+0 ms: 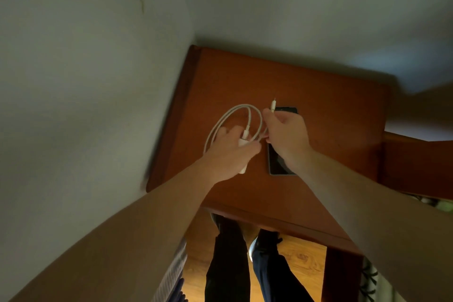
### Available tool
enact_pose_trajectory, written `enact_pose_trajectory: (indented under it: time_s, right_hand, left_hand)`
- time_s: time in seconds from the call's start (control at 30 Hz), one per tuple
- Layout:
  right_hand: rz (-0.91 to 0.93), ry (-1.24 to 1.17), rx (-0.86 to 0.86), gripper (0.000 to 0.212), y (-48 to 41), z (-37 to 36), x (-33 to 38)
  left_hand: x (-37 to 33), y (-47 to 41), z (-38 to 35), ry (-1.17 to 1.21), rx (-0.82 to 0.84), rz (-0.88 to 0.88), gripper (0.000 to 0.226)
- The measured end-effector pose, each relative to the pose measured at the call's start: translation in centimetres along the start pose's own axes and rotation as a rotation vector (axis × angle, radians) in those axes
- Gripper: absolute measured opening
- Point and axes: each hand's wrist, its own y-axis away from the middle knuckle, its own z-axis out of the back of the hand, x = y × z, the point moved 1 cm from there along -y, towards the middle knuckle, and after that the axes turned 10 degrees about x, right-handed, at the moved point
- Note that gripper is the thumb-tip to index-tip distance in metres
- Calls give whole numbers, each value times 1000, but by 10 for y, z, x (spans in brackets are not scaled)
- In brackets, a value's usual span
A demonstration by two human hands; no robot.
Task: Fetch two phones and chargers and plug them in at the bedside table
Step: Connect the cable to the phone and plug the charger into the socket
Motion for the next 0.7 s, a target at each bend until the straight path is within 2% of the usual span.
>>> enact_pose_trajectory:
  time_s: [0.07,0.13,0.17,0.23,0.3,0.43,0.57,0.7]
  right_hand:
    - [-47,-86,15,35,4,8,-4]
    - [-91,-232,65,30,10,15,-6]
    - [-109,-296,88,29,13,18,-6]
    - [-127,-338,112,27,20,23,-9]
    - [-120,-299,131,27,26,28,-14]
    - [-120,-157,130,31,36,41,-30]
    - [-161,88,87,32,45,60,-57]
    - [-315,299,106,34,63,83,-91]
  left_hand:
    - [-2,-4,5,78,-13,60,29]
    - [-4,-5,12,179,-96,125,53]
    - [-5,-5,14,234,-131,129,55]
    - [-7,-4,19,377,-188,91,47]
    - [-11,-3,25,530,-220,60,44]
    - [-23,0,35,789,-232,26,60]
    - [-29,13,43,1108,-206,-48,38]
    - [-30,26,42,1324,-312,-112,26]
